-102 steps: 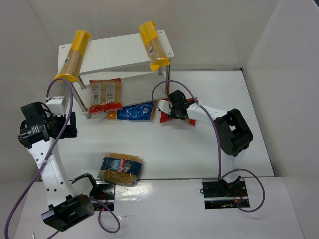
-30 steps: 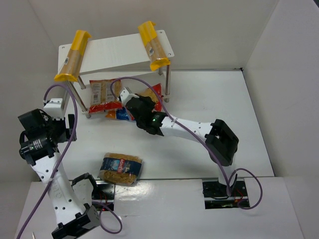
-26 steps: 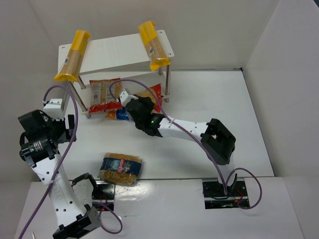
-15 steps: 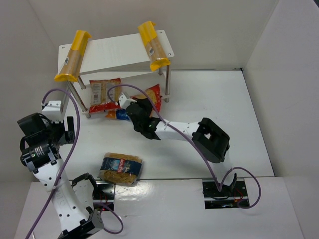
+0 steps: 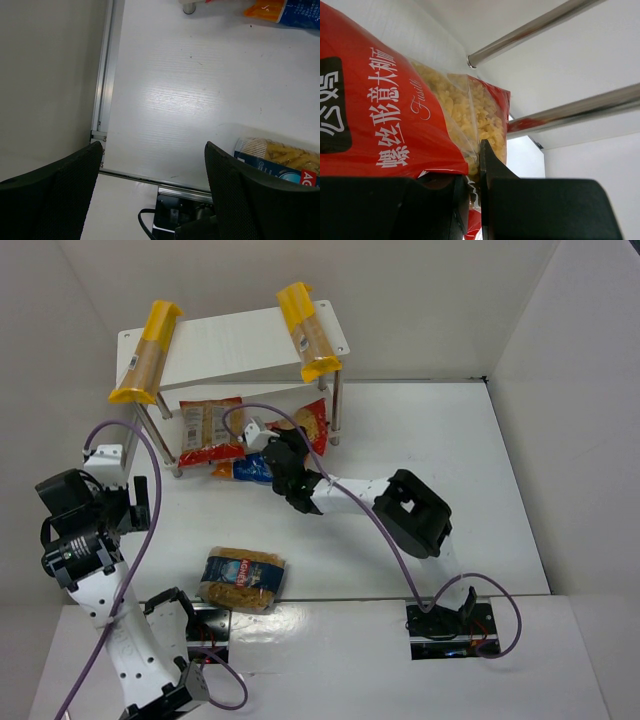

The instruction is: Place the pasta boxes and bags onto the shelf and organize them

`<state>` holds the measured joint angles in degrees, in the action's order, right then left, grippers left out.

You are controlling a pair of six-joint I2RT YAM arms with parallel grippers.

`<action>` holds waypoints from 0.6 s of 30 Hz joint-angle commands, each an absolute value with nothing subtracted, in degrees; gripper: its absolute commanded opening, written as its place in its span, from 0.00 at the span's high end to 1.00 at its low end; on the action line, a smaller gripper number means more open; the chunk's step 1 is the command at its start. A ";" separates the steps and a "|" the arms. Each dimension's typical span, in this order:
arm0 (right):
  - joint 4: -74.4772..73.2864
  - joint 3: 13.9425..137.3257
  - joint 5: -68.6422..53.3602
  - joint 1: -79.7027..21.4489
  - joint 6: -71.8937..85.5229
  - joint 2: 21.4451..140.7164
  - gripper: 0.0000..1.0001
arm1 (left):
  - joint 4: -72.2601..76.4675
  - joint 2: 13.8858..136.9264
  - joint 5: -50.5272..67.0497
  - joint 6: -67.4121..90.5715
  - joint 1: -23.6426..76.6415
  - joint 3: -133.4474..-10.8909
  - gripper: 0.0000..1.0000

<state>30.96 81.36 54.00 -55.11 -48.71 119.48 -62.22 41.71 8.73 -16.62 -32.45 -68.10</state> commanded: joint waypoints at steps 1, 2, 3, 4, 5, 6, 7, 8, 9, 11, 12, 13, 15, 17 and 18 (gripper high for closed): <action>46.40 83.23 51.43 -53.53 -51.42 118.48 1.00 | -61.96 40.96 8.26 -18.10 -32.78 -69.70 0.12; 46.41 82.71 50.55 -53.53 -51.94 118.48 1.00 | -61.96 40.35 8.26 -18.11 -32.78 -69.70 0.12; 46.41 82.18 49.67 -52.83 -51.94 118.48 1.00 | -61.96 40.34 8.26 -18.11 -32.78 -69.70 0.12; 47.02 82.18 47.74 -52.21 -51.94 118.48 1.00 | -61.96 40.34 7.74 -18.11 -32.78 -69.70 0.12; 47.63 81.66 46.68 -51.51 -52.73 118.48 1.00 | -62.48 40.34 7.73 -18.11 -33.31 -69.70 0.12; 48.16 81.65 46.06 -51.50 -53.52 119.09 1.00 | -62.49 40.34 7.73 -18.11 -33.31 -69.70 0.12; 48.69 81.65 45.18 -50.98 -53.53 119.09 1.00 | -62.49 40.34 7.73 -18.11 -33.31 -69.70 0.12; 48.69 81.65 43.70 -50.37 -54.13 119.09 1.00 | -62.49 40.34 7.73 -18.11 -33.31 -69.70 0.12; 48.69 81.65 42.90 -50.36 -54.66 119.09 1.00 | -62.49 39.82 7.73 -18.11 -33.83 -69.70 0.12; 50.10 81.65 41.31 -49.84 -55.20 119.71 1.00 | -62.49 39.81 7.73 -18.11 -33.84 -69.70 0.12; 50.10 81.65 39.66 -49.83 -55.98 120.23 1.00 | -62.49 39.81 7.21 -18.11 -33.84 -69.70 0.12; 50.88 81.65 38.94 -49.83 -56.51 120.76 1.00 | -62.49 39.81 7.21 -18.11 -34.36 -69.70 0.12; 51.42 80.95 36.67 -49.83 -57.13 121.28 1.00 | -63.01 39.29 7.21 -18.11 -34.37 -69.70 0.12; 51.94 80.95 35.51 -49.83 -57.65 121.82 1.00 | -63.02 38.77 7.21 -18.11 -34.37 -69.70 0.12; 51.94 80.95 34.12 -49.83 -57.66 122.43 1.00 | -63.02 38.76 7.21 -18.11 -34.37 -69.70 0.12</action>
